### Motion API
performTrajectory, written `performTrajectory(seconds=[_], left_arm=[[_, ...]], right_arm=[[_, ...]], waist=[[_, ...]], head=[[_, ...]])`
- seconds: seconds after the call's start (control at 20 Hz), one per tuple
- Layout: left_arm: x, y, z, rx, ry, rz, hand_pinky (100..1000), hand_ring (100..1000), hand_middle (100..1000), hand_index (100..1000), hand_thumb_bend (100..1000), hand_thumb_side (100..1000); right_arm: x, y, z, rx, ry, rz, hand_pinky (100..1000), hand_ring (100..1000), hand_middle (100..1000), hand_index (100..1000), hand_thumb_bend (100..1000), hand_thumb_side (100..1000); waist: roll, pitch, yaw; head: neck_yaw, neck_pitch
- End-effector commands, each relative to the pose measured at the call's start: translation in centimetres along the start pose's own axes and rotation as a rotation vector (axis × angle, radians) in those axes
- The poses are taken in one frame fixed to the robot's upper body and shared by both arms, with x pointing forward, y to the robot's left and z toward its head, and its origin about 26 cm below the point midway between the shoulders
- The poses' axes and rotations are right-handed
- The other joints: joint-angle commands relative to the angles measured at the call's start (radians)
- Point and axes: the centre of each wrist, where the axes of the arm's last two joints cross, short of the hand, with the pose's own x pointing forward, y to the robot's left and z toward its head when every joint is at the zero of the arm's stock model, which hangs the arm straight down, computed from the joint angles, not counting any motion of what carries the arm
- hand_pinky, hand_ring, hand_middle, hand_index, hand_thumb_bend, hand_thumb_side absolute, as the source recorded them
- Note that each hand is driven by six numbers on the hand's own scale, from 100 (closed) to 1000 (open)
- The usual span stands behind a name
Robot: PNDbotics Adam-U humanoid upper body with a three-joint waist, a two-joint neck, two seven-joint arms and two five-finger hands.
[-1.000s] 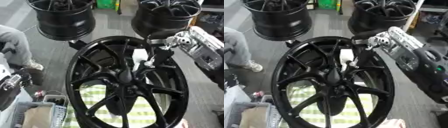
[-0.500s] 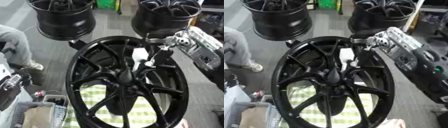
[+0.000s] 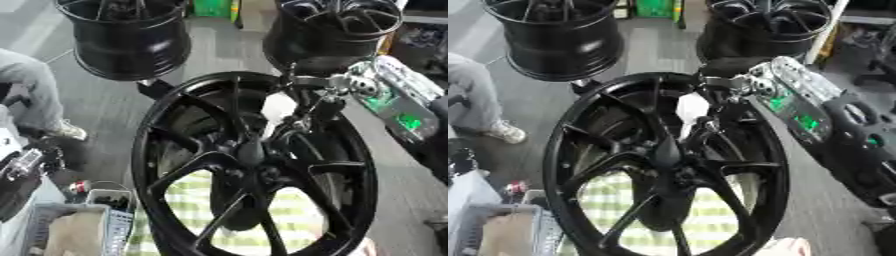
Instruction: Pull the pin out of the wheel hub.
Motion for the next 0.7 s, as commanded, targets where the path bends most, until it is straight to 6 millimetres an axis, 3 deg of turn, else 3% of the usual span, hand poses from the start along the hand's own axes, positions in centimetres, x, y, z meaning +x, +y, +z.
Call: performTrajectory(seconds=[0.05,0.6,0.7], left_arm=[[0.8,0.3,-0.2,-0.008,-0.017,-0.024,686,689,658,775,100,916],[0.7,0.3,-0.1,-0.006,-0.013,-0.023,686,689,658,776,100,917],[0.7,0.3,-0.1,-0.008,-0.008,-0.024,686,689,658,776,100,917]], right_arm=[[-0.2,-2.5,1.7,-0.105,0.018,0.034,640,441,395,560,100,104],[0.6,-5.5,4.5,-0.211,-0.010,-0.024,621,427,378,542,100,100],[0.3,-7.0,5.3,-0.249,0.002,-0.021,623,428,379,543,100,100]], waist=[[0.004,-0.012,-0.001],[0.001,-0.016,-0.004],[-0.001,-0.019,-0.004]], head=[[0.000,-0.003],[0.004,-0.003],[0.004,-0.003]])
